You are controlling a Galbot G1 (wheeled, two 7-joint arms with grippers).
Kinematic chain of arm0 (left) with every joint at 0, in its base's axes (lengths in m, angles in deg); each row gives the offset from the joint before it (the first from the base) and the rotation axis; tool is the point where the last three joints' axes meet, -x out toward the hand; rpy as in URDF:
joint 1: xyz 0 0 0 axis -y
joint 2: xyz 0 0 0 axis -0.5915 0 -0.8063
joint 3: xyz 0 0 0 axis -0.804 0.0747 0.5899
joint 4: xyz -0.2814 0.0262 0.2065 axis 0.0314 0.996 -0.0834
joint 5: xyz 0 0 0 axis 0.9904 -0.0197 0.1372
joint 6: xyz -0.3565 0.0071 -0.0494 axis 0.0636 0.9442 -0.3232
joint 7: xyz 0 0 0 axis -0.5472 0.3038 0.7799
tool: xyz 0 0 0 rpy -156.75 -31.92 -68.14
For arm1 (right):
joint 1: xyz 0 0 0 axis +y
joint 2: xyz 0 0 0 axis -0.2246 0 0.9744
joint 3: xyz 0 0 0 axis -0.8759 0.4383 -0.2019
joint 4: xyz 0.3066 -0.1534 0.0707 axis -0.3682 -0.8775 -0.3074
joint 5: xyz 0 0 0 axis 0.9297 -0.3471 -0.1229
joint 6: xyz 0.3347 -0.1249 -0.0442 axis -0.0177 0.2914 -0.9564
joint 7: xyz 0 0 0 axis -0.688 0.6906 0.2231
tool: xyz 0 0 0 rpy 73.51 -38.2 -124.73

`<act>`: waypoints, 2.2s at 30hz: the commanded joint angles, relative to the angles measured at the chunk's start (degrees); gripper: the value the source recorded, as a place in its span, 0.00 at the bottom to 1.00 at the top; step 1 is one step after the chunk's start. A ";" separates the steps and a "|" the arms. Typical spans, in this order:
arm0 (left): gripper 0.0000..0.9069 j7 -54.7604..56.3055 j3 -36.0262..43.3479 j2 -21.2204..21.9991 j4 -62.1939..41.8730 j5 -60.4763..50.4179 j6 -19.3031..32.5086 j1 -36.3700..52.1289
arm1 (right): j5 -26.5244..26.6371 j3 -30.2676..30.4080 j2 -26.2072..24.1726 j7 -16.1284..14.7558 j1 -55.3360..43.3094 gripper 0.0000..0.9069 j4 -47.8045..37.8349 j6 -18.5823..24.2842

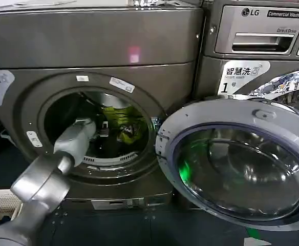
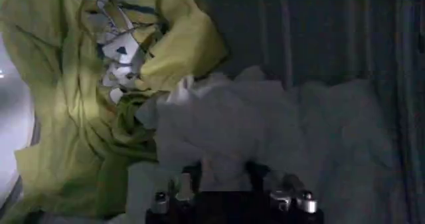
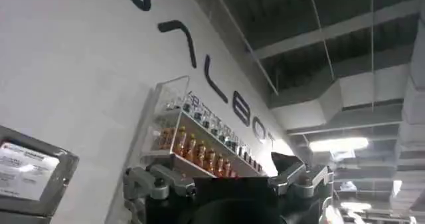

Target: Grasp the clothes from the dryer.

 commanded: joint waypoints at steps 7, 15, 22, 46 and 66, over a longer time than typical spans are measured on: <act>0.00 0.47 -0.18 0.08 0.15 0.61 0.00 -0.10 | -0.31 0.70 0.14 -0.13 -0.38 1.00 0.00 0.17; 0.00 2.28 -4.16 -0.05 2.90 3.73 -0.87 -0.73 | -0.49 0.98 0.46 -0.11 -0.47 1.00 0.07 0.23; 0.00 6.64 -15.15 0.30 7.63 13.69 -2.96 -2.24 | -1.62 1.25 -0.02 -0.18 -0.47 1.00 -0.26 0.36; 0.00 40.73 -31.49 -0.89 37.68 41.83 -5.90 -21.96 | -1.90 2.04 -0.85 0.95 -0.94 1.00 -0.39 0.12; 0.00 57.17 -39.48 2.77 63.77 37.89 -1.33 -41.63 | -5.02 -2.28 -2.02 1.55 1.16 1.00 -1.40 1.75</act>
